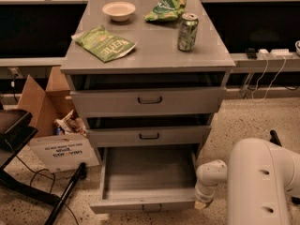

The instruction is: Open bottom drawer

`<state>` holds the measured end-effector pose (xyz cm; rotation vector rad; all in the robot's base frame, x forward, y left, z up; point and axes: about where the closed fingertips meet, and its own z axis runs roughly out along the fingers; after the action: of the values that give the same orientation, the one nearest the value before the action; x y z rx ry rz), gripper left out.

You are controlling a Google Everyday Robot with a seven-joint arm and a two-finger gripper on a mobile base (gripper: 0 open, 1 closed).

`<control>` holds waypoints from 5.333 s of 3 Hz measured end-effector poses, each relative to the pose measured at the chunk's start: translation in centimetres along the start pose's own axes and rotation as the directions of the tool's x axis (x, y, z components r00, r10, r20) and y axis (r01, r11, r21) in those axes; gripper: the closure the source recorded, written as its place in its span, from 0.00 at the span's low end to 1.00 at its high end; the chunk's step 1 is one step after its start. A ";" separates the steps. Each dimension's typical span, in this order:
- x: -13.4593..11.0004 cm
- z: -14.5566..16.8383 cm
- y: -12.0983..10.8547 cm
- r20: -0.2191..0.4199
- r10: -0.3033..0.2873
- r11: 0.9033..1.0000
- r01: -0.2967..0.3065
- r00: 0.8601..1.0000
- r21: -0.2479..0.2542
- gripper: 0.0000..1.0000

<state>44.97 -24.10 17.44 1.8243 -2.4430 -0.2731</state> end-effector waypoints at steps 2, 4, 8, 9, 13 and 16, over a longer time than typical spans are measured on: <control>3.9 -6.0 0.3 -0.004 0.050 0.989 -0.049 0.999 0.143 1.00; 9.8 -3.7 15.1 -0.056 0.221 0.975 -0.222 0.974 0.000 0.50; 7.4 -3.4 13.5 -0.058 0.105 0.994 -0.104 0.993 0.033 0.00; 5.1 -1.8 12.3 -0.029 0.039 0.999 -0.038 0.999 0.029 0.00; -0.9 -4.3 4.8 -0.059 -0.163 0.970 0.170 0.985 0.172 0.00; 1.3 1.0 6.3 -0.051 -0.083 0.995 0.086 0.995 0.056 0.18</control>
Offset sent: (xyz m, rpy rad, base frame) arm -0.3295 -0.0215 0.0772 -0.1334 0.2465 -0.2075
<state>38.47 -23.50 17.65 1.9376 -2.3695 -0.1624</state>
